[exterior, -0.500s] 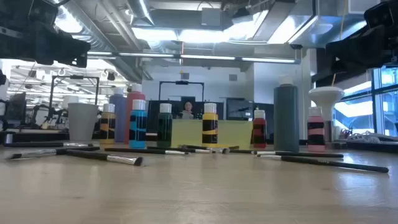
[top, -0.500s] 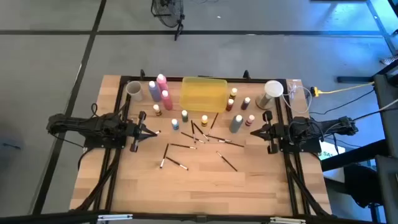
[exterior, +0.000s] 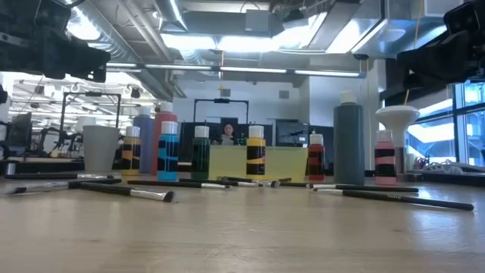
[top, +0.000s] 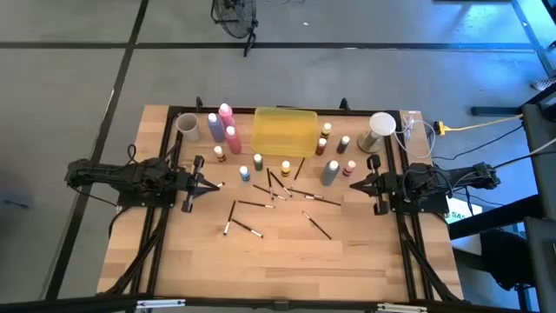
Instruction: Pick & Place Paint Supplies
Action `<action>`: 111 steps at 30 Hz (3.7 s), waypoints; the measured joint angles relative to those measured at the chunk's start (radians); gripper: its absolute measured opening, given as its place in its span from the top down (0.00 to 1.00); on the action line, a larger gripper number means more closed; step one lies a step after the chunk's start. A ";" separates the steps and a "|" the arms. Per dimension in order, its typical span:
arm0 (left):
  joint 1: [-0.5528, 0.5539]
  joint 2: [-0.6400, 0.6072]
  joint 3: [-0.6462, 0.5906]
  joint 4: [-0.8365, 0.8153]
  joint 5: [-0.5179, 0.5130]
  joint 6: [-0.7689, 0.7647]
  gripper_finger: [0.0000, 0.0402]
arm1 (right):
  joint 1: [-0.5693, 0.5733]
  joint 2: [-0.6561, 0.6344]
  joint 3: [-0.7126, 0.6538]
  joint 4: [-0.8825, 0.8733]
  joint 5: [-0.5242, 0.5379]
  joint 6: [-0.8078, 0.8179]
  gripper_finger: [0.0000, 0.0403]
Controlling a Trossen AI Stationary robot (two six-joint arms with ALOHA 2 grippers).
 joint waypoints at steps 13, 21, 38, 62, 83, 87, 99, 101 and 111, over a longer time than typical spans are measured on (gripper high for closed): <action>0.000 0.000 0.000 0.000 0.000 0.000 0.99 | 0.000 0.000 0.000 0.000 -0.001 0.000 1.00; 0.000 0.000 0.000 0.000 0.000 0.000 0.99 | 0.000 0.000 0.000 0.000 -0.001 0.000 1.00; 0.000 0.000 0.000 0.000 0.000 0.000 0.99 | 0.000 0.000 0.000 0.000 0.000 0.000 1.00; 0.000 0.000 0.000 0.000 0.000 0.000 0.99 | 0.001 0.000 0.000 0.000 -0.001 0.026 1.00; -0.001 -0.001 0.000 0.131 0.017 -0.120 0.99 | 0.003 0.000 0.000 0.154 -0.043 0.286 1.00; -0.001 -0.001 0.000 0.184 0.013 -0.019 0.99 | 0.003 0.000 0.000 0.151 -0.044 0.286 1.00; -0.001 0.000 0.000 0.244 0.006 -0.162 0.95 | 0.003 0.047 0.000 0.196 -0.001 0.282 0.85; 0.000 0.000 0.007 0.238 -0.003 -0.192 0.91 | 0.003 0.061 0.000 0.239 0.008 0.251 0.78; 0.000 0.000 0.014 0.397 -0.201 -0.121 0.55 | 0.003 0.091 0.000 0.330 0.021 0.124 0.46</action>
